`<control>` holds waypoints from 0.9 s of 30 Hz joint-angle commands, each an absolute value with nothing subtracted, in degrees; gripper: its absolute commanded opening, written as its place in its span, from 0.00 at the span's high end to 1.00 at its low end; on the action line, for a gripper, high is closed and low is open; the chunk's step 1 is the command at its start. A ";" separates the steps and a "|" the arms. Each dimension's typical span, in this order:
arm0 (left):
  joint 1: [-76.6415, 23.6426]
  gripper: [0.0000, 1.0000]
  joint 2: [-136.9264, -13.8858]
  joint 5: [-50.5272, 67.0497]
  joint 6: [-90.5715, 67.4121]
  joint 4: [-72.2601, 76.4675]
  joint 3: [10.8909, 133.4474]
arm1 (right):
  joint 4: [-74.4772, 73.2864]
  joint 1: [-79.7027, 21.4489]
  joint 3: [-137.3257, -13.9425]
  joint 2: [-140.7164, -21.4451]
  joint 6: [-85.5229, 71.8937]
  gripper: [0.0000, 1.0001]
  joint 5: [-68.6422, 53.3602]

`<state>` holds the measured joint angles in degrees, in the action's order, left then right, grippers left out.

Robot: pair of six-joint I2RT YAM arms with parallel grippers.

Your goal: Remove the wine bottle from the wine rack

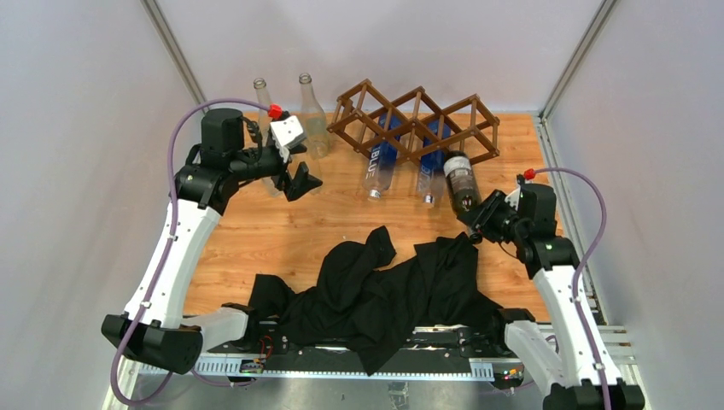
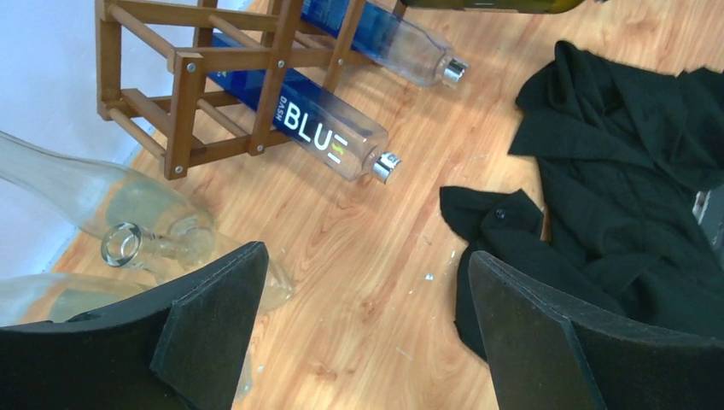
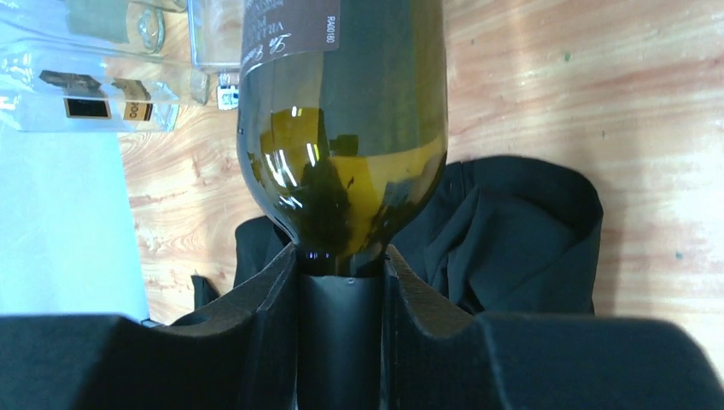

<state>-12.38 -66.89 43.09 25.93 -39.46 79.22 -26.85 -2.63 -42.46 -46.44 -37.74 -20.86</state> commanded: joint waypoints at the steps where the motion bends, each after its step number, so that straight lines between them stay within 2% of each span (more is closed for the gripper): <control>1: -13.83 0.06 -65.88 41.12 31.53 -41.34 78.49 | -29.00 -3.64 -41.15 -40.23 -39.75 1.00 -23.64; 5: -14.84 0.00 -65.88 39.82 32.71 -41.73 78.55 | -30.59 -3.63 -41.35 -36.82 -41.27 1.00 -25.31; 11: -15.63 0.00 -66.16 38.17 35.81 -44.40 80.05 | -34.26 -3.60 -47.13 -33.82 -41.07 1.00 -25.74; 17: -17.58 0.00 -64.66 37.35 41.52 -47.14 79.88 | -33.37 -5.15 -52.74 -37.16 -41.46 1.00 -33.14; 19: -19.38 0.00 -63.19 35.51 47.65 -48.32 78.92 | -32.71 -9.37 -54.10 -39.09 -41.48 1.00 -32.38; 23: -24.87 0.00 -58.96 31.49 58.77 -48.77 74.95 | -30.45 -25.09 -56.99 -44.40 -41.14 1.00 -21.96; 27: -29.52 0.00 -56.67 30.32 62.33 -48.69 72.38 | -27.31 -37.83 -60.23 -51.83 -41.21 1.00 -17.05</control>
